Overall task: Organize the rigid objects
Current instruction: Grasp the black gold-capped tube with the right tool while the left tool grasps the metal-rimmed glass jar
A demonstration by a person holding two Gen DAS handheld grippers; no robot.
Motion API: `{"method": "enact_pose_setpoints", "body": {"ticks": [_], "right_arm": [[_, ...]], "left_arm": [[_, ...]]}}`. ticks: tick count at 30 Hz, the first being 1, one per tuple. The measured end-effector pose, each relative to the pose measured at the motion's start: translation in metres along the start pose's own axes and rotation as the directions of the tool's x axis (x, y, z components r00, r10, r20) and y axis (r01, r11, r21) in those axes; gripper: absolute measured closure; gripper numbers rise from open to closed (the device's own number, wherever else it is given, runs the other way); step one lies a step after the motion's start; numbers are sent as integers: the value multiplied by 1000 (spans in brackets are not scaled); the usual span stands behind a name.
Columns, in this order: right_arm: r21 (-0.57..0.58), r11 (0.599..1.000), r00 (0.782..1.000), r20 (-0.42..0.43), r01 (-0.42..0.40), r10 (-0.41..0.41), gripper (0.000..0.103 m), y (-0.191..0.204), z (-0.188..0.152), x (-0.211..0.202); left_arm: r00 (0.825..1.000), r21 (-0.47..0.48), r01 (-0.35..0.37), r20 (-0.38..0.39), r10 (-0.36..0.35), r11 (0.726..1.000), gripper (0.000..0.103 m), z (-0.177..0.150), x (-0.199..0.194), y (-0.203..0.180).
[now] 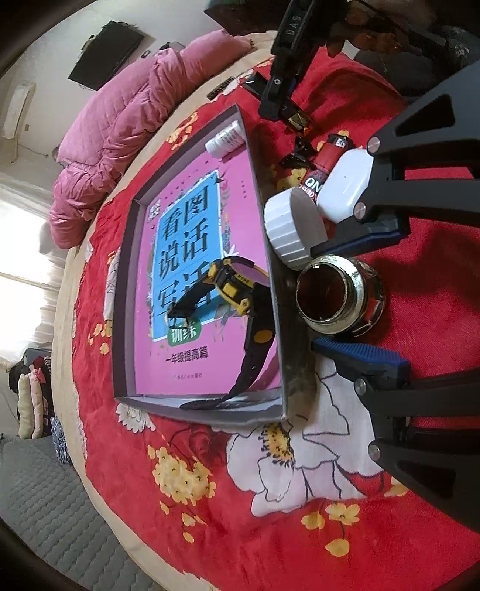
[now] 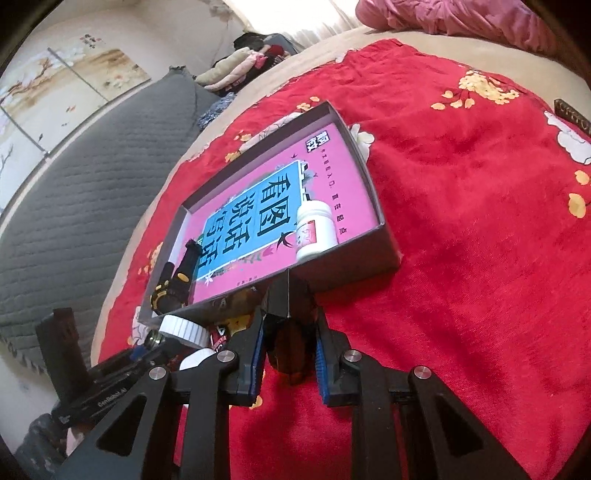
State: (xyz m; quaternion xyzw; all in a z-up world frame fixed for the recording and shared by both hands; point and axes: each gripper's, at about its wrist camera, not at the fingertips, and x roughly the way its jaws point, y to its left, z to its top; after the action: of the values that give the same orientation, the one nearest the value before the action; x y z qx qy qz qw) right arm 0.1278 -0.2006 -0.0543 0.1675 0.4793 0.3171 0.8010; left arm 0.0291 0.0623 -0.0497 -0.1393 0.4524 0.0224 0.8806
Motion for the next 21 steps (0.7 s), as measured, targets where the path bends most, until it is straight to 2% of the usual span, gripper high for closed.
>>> {"method": "enact_pose_setpoints", "body": {"ticks": [21], "right_arm": [[-53, 998, 998, 65, -23, 26, 80, 14, 1, -23]], "left_arm": [[998, -27, -13, 61, 15, 1000, 61, -1, -27, 0]]}}
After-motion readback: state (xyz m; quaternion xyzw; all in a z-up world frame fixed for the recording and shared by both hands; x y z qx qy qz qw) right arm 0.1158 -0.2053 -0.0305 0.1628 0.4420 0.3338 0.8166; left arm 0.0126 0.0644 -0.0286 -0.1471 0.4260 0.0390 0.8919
